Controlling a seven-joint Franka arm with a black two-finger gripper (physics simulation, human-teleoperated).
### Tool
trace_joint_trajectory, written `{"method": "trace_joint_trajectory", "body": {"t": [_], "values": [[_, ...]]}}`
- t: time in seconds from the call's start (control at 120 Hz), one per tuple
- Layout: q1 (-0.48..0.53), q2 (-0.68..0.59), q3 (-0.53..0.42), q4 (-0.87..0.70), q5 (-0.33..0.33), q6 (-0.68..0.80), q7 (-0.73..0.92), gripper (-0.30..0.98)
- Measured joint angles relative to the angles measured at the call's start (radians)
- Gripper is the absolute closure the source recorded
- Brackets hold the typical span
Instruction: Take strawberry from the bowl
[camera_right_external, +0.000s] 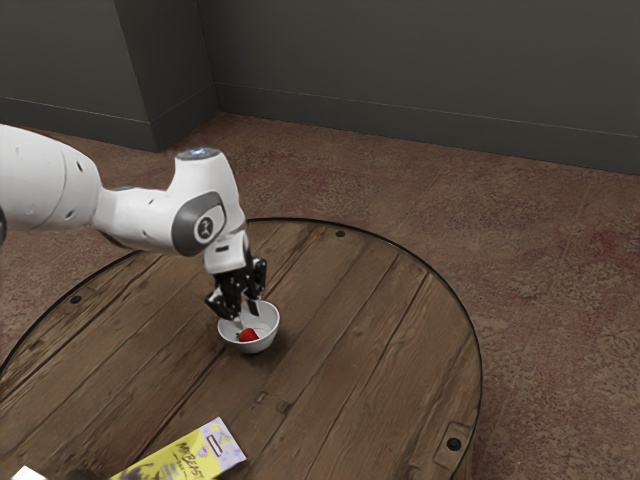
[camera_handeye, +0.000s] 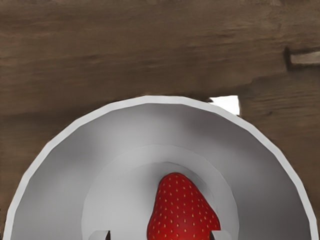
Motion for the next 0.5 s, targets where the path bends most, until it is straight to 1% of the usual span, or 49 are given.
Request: {"method": "trace_joint_trajectory", "body": {"t": [0.15,0.3,0.367,0.425,0.5], "values": [[0.000,0.016,-0.001,-0.015,-0.068,0.002,0.019,0.49],[0.022,0.037,0.000,-0.029,-0.099,0.001,0.034,0.49],[0.034,0.037,-0.001,-0.030,-0.111,0.001,0.042,0.56],[0.040,-0.005,0.001,-0.039,-0.112,-0.002,0.046,0.61],[0.045,-0.133,0.007,-0.054,-0.111,-0.018,0.052,0.66]]}}
